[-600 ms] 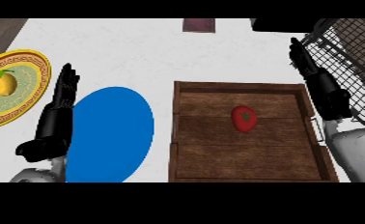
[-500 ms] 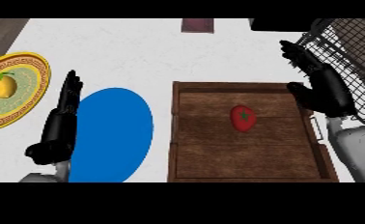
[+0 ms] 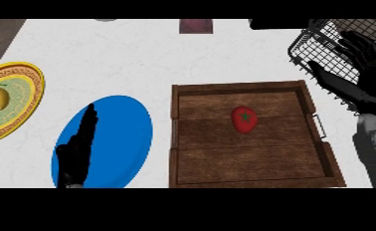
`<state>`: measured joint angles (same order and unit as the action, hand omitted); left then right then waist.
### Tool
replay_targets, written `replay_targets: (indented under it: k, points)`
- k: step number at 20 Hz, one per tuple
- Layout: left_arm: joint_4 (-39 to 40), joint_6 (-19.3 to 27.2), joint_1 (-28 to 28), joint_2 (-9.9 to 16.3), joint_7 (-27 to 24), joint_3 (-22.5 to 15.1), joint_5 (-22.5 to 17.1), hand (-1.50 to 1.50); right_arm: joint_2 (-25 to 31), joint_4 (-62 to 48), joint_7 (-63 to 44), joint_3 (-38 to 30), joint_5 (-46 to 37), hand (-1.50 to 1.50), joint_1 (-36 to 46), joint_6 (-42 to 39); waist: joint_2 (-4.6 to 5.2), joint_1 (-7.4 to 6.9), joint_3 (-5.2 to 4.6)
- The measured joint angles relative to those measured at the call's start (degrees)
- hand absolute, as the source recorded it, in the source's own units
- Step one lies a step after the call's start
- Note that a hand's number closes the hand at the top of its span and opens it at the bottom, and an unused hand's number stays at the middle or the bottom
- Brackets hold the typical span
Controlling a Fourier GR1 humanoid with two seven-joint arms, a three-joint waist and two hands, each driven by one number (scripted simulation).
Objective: Pick the tomato from the tray and place it in the tiered basket
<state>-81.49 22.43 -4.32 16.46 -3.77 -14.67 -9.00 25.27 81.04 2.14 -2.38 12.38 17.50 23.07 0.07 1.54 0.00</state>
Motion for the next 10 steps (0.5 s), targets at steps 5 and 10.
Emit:
replay_targets:
  k: [5, 10]
  points:
    - [0.6, 0.2, 1.1, -1.4, 2.5, -0.7, 1.2, 0.0, -2.2, 9.1, 1.2, -2.1, 2.6, -1.5, -7.4, -0.3, -0.3, -0.57, 0.18]
    - [0.5, -0.8, 0.6, -1.1, 2.6, -0.3, 1.2, 0.0, 4.8, 18.2, -10.0, 2.5, 0.5, -1.5, -13.1, -5.1, -0.55, -0.46, 0.1]
